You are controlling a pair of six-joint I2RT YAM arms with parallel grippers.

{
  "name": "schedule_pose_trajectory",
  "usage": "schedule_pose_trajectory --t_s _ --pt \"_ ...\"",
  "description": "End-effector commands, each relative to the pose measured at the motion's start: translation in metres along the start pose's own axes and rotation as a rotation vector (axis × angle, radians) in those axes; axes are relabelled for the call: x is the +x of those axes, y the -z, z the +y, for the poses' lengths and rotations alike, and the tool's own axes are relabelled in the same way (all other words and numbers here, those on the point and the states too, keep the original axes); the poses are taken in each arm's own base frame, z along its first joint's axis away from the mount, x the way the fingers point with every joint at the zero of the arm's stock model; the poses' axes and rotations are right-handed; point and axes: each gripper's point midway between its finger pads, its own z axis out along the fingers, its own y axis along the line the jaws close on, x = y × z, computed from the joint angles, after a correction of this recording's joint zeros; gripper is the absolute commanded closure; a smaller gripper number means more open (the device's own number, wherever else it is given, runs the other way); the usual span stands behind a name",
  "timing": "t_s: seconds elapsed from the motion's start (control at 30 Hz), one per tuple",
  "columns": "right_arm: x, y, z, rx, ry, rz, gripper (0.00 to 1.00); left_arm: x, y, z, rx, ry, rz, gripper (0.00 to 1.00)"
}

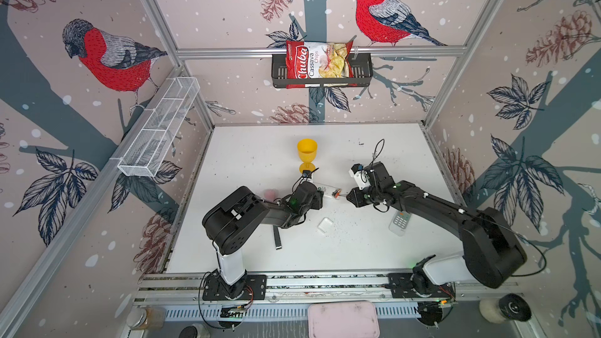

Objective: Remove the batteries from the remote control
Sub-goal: 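Pry the orange battery out of the remote with the screwdriver tip in the right gripper, then lever the black-and-gold battery up out of the slot with the screwdriver tip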

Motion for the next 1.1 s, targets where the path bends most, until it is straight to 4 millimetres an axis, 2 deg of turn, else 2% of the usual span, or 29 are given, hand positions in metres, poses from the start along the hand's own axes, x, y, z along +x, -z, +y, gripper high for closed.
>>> schedule_pose_trajectory --t_s 0.0,0.9,1.07 --pt "-0.013 0.003 0.010 -0.062 0.006 -0.049 1.00 0.000 -0.001 -0.004 0.025 0.012 0.000 0.36" --pt "-0.023 0.005 -0.018 0.008 -0.044 -0.072 1.00 -0.001 0.001 -0.001 0.016 0.010 -0.001 0.37" --pt "-0.027 0.013 -0.006 -0.017 -0.026 -0.094 1.00 -0.001 0.001 -0.001 0.017 0.012 -0.001 0.37"
